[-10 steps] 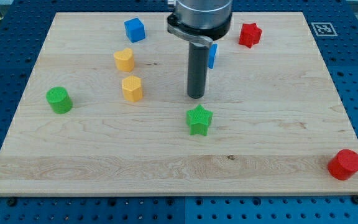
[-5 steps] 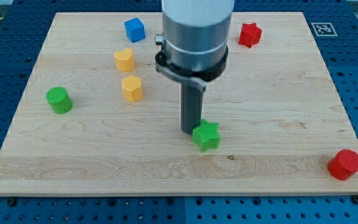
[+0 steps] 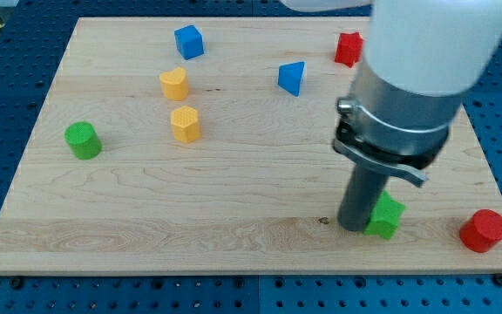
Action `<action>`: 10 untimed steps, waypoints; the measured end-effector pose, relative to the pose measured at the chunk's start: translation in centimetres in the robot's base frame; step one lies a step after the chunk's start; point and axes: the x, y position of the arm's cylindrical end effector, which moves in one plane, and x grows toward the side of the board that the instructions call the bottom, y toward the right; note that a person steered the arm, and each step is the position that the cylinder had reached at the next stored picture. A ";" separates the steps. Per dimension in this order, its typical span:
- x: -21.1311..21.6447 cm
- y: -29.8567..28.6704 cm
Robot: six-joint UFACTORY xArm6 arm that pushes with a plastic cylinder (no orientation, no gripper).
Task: Move the green star to the left of red circle
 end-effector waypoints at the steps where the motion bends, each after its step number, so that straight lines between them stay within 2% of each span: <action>1: -1.2 1.3; 2: -3.3 1.3; 3: -3.2 2.4; 7: 1.1 4.2; 10: 1.3 5.9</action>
